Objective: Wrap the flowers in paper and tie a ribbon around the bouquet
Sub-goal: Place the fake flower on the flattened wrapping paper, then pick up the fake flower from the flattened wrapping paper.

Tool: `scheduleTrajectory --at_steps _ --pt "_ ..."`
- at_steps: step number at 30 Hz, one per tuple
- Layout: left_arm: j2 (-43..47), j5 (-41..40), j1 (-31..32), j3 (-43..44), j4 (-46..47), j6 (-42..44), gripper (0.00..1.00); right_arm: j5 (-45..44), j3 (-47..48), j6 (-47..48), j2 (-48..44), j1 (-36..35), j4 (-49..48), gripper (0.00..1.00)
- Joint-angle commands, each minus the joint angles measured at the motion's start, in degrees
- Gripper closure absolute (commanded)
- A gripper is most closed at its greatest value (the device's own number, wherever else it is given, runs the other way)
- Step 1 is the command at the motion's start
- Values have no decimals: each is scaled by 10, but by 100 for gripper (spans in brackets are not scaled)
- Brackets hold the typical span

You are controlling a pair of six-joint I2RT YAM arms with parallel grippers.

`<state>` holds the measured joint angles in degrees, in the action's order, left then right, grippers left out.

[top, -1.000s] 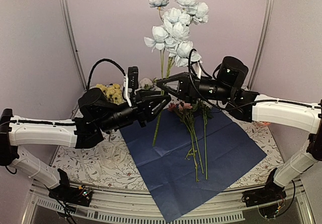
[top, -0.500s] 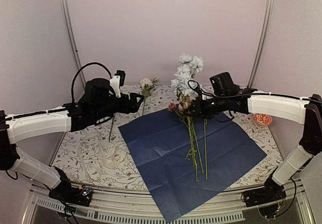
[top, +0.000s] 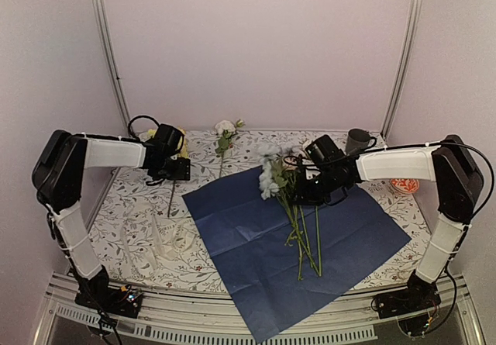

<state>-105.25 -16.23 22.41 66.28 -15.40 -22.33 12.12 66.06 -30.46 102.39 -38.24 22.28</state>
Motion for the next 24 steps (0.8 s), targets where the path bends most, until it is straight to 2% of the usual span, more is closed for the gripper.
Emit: scheduleTrajectory --at_steps 1,6,8,10,14,19,24 --pt "-107 -27 -28 86 -55 32 21 -56 11 2 -12 -1 1 67" --pt "-206 -34 -55 170 -102 52 23 -57 8 0 -45 -3 0 66" --pt "-227 -30 -63 191 -120 53 40 -52 7 3 -54 -3 2 66" --pt "-234 -9 -70 197 -120 58 51 -45 4 5 -63 -3 3 65" --pt "-233 57 -80 192 -120 60 100 -39 -5 4 -85 -5 1 65" --pt "-175 52 -86 140 -78 43 100 -32 -8 4 -113 -4 2 65" --pt "-1 32 -90 40 36 9 100 -10 -12 10 -148 -4 -5 64"
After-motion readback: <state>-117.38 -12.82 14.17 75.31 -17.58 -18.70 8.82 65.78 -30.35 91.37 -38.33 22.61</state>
